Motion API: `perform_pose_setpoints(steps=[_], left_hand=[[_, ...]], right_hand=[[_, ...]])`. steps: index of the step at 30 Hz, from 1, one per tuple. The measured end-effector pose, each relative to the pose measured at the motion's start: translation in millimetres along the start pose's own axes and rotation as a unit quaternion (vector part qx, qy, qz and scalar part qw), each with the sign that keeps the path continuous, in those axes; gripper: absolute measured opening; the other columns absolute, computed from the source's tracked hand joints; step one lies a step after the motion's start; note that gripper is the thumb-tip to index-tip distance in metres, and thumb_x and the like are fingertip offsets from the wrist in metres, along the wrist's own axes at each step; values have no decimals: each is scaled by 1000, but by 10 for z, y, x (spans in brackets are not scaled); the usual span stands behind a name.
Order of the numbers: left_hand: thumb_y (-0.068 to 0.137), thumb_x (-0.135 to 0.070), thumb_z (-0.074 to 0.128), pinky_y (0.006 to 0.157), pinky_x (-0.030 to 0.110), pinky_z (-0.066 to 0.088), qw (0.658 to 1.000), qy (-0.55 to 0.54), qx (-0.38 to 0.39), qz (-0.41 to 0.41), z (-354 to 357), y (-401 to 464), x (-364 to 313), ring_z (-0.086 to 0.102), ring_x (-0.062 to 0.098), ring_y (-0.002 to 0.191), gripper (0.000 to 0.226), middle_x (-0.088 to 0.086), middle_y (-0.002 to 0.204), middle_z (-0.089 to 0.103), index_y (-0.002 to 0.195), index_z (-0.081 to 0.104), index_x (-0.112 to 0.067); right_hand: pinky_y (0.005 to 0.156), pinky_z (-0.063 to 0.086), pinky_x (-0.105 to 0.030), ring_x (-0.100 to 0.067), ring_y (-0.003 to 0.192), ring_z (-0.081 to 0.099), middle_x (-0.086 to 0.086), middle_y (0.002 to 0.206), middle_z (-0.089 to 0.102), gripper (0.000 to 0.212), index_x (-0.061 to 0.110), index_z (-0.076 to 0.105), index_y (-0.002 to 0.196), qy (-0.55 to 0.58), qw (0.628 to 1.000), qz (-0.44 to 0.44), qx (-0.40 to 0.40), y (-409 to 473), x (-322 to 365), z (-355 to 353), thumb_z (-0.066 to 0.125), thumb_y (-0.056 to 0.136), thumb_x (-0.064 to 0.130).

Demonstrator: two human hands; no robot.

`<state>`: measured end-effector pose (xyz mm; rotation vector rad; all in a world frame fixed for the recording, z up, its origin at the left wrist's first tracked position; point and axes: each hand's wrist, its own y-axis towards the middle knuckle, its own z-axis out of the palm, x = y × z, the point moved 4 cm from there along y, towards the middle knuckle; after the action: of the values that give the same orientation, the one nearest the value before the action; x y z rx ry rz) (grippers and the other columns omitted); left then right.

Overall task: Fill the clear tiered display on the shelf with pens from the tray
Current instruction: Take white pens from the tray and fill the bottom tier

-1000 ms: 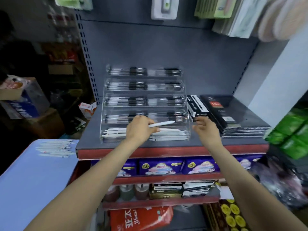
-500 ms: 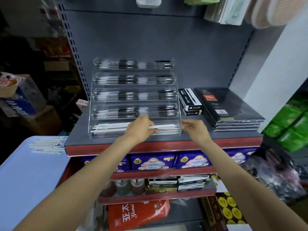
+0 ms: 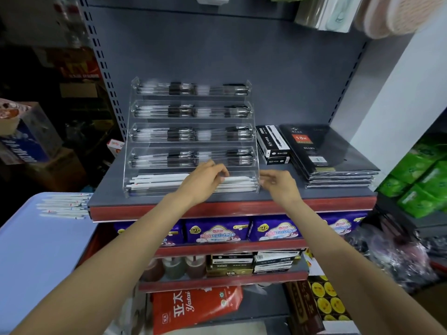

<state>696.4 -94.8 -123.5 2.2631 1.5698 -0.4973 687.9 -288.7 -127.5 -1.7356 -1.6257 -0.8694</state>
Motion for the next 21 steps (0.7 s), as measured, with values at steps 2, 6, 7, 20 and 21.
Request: perform_pose_setpoints(steps=[2,6,7,20,21], left_hand=[[97,-21,47,94,38,42,1000,-3,-4,-4,20,26,-16,48,21,109,18,1,105,51,111,57,-20],[95,-20,51,94,36,39,999,26,-18,5,16,68,-58,48,18,109,18,-1,105,53,109,61,-21],[95,-18,51,93,36,40,1000,22,-15,9,23,76,-62,50,19,108,18,0,104,54,109,62,-19],[99,-37,35,96,36,38,987,133,-22,87,73,11,-88,42,17,104,40,-1,107,51,125,58,-18],[99,-37,34,98,36,38,987,132,-22,88,78,7,-86,43,18,106,41,-1,109,52,130,54,-18]], right_hand=[[97,42,-24,-20,114,59,-9,119,66,31,8,61,123,4,1000,1,-1,-3,-1,2,57,92,8],[94,41,-23,-19,113,59,-8,119,66,31,9,61,122,2,1000,-3,-9,-18,-7,-5,57,92,8],[94,41,-23,-19,113,59,-8,119,66,31,9,61,122,4,1000,-3,-10,-21,-9,-7,57,92,8],[85,41,-17,-17,108,61,-9,116,67,29,10,63,120,18,999,7,-32,-68,-14,-2,58,92,12],[80,41,-16,-15,103,61,-9,116,67,29,10,63,120,15,999,8,-32,-70,-18,2,57,92,12]])
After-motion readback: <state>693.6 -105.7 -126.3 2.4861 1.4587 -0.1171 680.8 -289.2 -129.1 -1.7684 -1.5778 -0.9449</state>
